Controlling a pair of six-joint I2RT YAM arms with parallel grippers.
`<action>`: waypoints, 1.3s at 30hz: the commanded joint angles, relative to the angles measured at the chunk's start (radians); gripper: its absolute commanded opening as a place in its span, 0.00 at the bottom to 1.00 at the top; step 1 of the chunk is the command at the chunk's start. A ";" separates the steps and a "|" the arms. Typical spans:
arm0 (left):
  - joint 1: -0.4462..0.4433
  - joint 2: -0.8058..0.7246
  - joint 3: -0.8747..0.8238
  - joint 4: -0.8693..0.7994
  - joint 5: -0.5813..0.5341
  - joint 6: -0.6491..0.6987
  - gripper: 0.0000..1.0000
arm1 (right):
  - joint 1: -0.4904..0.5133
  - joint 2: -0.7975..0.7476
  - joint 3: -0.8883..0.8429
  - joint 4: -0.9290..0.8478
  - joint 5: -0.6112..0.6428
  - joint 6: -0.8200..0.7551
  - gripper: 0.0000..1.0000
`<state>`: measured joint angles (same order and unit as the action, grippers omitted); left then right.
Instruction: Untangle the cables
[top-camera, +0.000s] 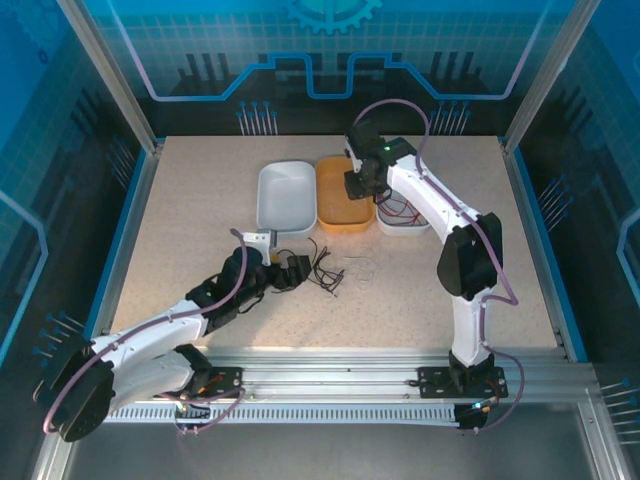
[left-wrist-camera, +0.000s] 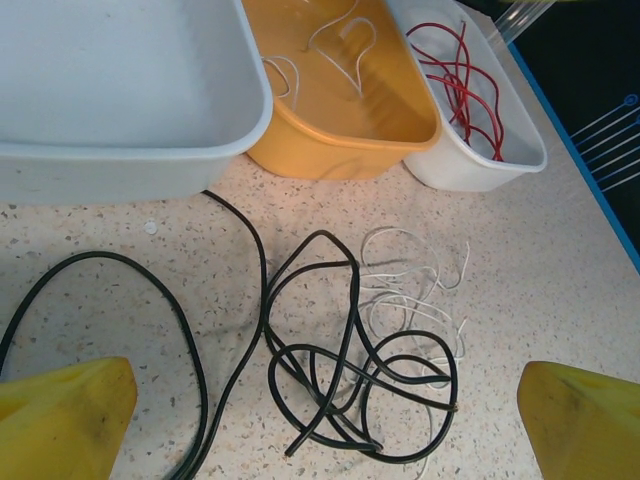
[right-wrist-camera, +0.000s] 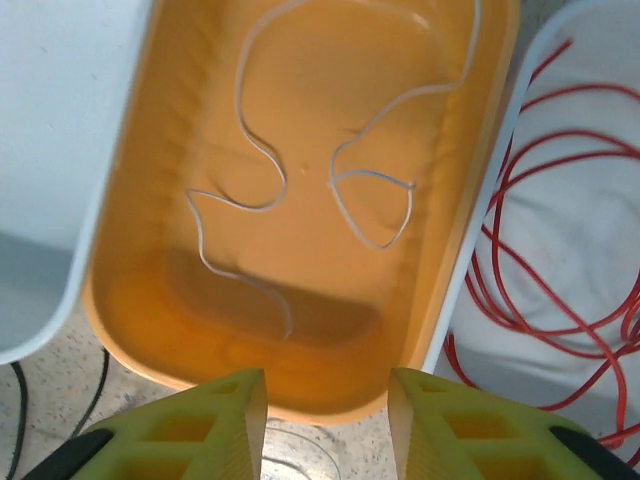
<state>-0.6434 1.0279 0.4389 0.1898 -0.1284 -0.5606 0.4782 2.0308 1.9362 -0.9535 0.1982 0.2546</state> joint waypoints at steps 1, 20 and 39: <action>0.006 0.021 0.040 -0.030 -0.030 -0.032 0.99 | -0.015 -0.062 -0.069 -0.018 -0.009 0.028 0.37; 0.019 0.201 0.124 -0.014 0.065 -0.034 0.99 | 0.139 -0.501 -0.890 0.277 -0.068 0.461 0.59; 0.019 0.442 0.256 -0.001 0.168 -0.050 0.85 | 0.163 -0.327 -0.876 0.354 -0.073 0.465 0.51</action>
<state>-0.6312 1.4475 0.6724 0.1886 0.0097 -0.6029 0.6300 1.6718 1.0321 -0.5964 0.1188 0.7113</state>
